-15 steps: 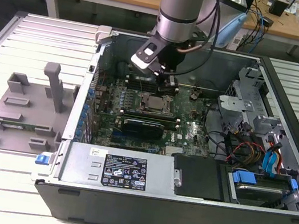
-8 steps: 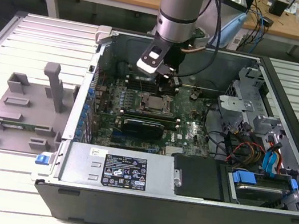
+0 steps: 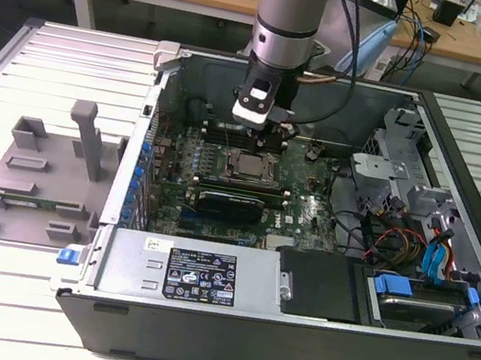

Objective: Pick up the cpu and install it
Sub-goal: 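Close the cpu cover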

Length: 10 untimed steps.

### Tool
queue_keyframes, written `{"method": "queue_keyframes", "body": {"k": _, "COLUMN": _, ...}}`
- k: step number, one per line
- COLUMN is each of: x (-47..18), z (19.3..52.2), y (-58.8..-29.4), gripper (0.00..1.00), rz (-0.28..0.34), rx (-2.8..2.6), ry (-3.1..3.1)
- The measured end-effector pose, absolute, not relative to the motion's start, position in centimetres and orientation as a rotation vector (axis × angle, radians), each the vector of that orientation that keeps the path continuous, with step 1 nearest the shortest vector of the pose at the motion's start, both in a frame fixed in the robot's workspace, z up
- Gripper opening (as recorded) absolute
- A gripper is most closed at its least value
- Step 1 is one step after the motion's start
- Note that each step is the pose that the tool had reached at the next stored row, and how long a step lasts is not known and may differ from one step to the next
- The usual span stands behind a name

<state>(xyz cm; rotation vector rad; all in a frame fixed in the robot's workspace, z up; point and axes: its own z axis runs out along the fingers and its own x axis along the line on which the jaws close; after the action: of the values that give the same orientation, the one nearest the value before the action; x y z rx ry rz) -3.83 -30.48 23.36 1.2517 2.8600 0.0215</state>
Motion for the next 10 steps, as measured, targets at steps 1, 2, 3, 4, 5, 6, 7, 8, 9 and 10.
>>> {"method": "queue_keyframes", "body": {"k": 1, "x": -3.84, "z": 23.36, "y": -30.48, "gripper": 0.11, "rz": 0.022, "rx": 1.227, "ry": 2.871}}
{"method": "queue_keyframes", "body": {"k": 2, "x": -3.83, "z": 23.36, "y": -30.48, "gripper": 0.11, "rz": 0.022, "rx": 1.199, "ry": 2.883}}
{"method": "queue_keyframes", "body": {"k": 3, "x": -3.83, "z": 23.35, "y": -30.48, "gripper": 0.11, "rz": 0.023, "rx": 1.131, "ry": 2.911}}
{"method": "queue_keyframes", "body": {"k": 4, "x": -3.83, "z": 23.34, "y": -30.48, "gripper": 0.11, "rz": 0.024, "rx": 1.04, "ry": 2.945}}
{"method": "queue_keyframes", "body": {"k": 5, "x": -3.83, "z": 23.33, "y": -30.48, "gripper": 0.11, "rz": 0.024, "rx": 0.976, "ry": 2.967}}
{"method": "queue_keyframes", "body": {"k": 6, "x": -3.83, "z": 23.32, "y": -30.48, "gripper": 0.11, "rz": 0.025, "rx": 0.915, "ry": 2.987}}
{"method": "queue_keyframes", "body": {"k": 7, "x": -3.84, "z": 23.31, "y": -30.48, "gripper": 0.11, "rz": 0.025, "rx": 0.865, "ry": 3.002}}
{"method": "queue_keyframes", "body": {"k": 8, "x": -3.83, "z": 23.3, "y": -30.48, "gripper": 0.11, "rz": 0.026, "rx": 0.808, "ry": 3.018}}
{"method": "queue_keyframes", "body": {"k": 9, "x": -3.83, "z": 23.29, "y": -30.48, "gripper": 0.11, "rz": 0.027, "rx": 0.716, "ry": 3.042}}
{"method": "queue_keyframes", "body": {"k": 10, "x": -3.83, "z": 23.28, "y": -30.48, "gripper": 0.11, "rz": 0.027, "rx": 0.667, "ry": 3.053}}
